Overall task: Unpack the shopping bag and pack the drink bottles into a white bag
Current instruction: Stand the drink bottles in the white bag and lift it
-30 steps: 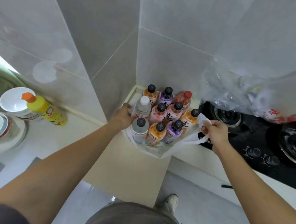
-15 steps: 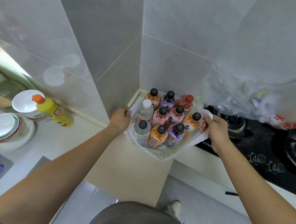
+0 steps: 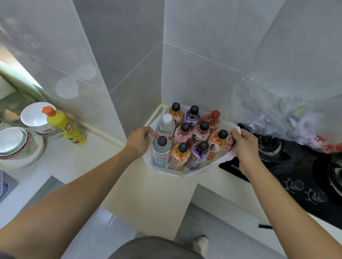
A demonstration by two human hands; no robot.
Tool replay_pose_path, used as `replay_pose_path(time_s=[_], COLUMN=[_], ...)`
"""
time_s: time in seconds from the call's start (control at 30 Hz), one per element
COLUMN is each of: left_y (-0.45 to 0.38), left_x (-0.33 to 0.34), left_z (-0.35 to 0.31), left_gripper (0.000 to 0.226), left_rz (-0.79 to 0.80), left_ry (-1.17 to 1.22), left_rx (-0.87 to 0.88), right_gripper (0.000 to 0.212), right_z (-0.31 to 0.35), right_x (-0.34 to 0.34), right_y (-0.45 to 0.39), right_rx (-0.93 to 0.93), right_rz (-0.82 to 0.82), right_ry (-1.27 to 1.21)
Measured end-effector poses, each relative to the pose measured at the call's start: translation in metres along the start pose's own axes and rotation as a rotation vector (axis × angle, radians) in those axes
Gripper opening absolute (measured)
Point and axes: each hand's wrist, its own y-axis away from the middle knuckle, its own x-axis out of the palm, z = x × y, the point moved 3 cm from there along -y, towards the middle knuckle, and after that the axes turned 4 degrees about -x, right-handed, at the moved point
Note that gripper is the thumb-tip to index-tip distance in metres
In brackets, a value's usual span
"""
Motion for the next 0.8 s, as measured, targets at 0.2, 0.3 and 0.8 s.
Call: replay_pose_path(time_s=[0.2, 0.3, 0.8], left_y=[-0.002, 0.004, 0.008], left_x=[0.011, 0.015, 0.021], left_z=[0.019, 0.025, 0.031], left_gripper=[0.032, 0.038, 0.035], left_rz=[0.063, 0.109, 0.173], left_ry=[-0.257, -0.409, -0.693], left_rx=[-0.013, -0.001, -0.079], right_gripper=[0.021, 0.023, 0.024], right_z=[-0.002, -0.002, -0.011], right_x=[-0.003, -0.002, 0.002], right_y=[0.009, 0.012, 0.015], right_rx=[0.001, 0.001, 0.028], right_rz=[-0.005, 0.001, -0.012], right_ry=[0.027, 0.034, 0.057])
